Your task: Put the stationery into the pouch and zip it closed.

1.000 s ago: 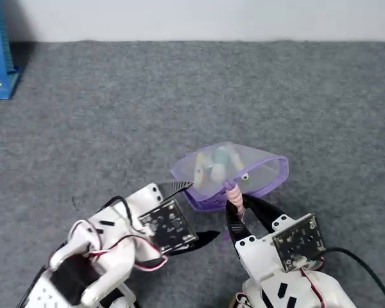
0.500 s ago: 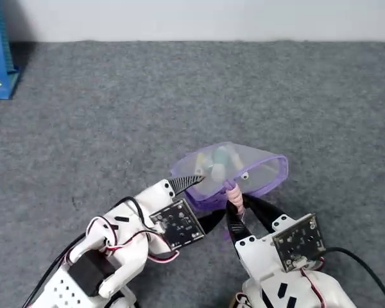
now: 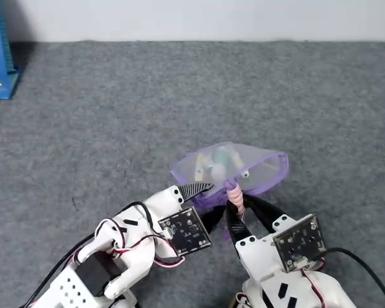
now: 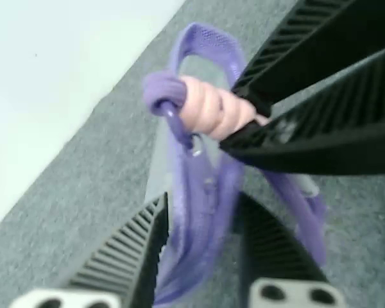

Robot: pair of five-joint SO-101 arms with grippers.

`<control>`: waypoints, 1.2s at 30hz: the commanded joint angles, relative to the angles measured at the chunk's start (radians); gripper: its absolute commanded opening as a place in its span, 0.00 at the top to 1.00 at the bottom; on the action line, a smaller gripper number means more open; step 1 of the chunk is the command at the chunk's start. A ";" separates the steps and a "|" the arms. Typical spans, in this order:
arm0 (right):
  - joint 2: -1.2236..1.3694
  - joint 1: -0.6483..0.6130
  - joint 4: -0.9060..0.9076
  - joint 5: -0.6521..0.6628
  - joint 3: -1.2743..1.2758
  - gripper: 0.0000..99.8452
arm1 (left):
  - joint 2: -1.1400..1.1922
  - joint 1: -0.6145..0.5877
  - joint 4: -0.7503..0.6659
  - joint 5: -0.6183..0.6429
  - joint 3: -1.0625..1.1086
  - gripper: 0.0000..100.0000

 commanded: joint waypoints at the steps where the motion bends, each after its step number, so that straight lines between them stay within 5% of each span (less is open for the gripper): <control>1: -0.002 0.015 -0.018 0.011 -0.058 0.99 | -0.017 0.000 -0.038 0.006 0.004 0.94; 10: -0.002 0.024 -0.028 0.012 -0.058 0.99 | -0.017 0.046 -0.037 0.005 0.067 0.99; 19: -0.001 0.317 -0.125 0.114 -0.051 0.99 | -0.017 0.044 0.009 0.009 0.067 0.99; 27: -0.001 0.348 -0.128 0.155 -0.051 0.99 | -0.017 0.041 0.011 0.005 0.111 0.99; 36: -0.001 0.492 -0.189 0.212 -0.011 0.99 | -0.017 -0.092 0.037 0.005 0.113 0.99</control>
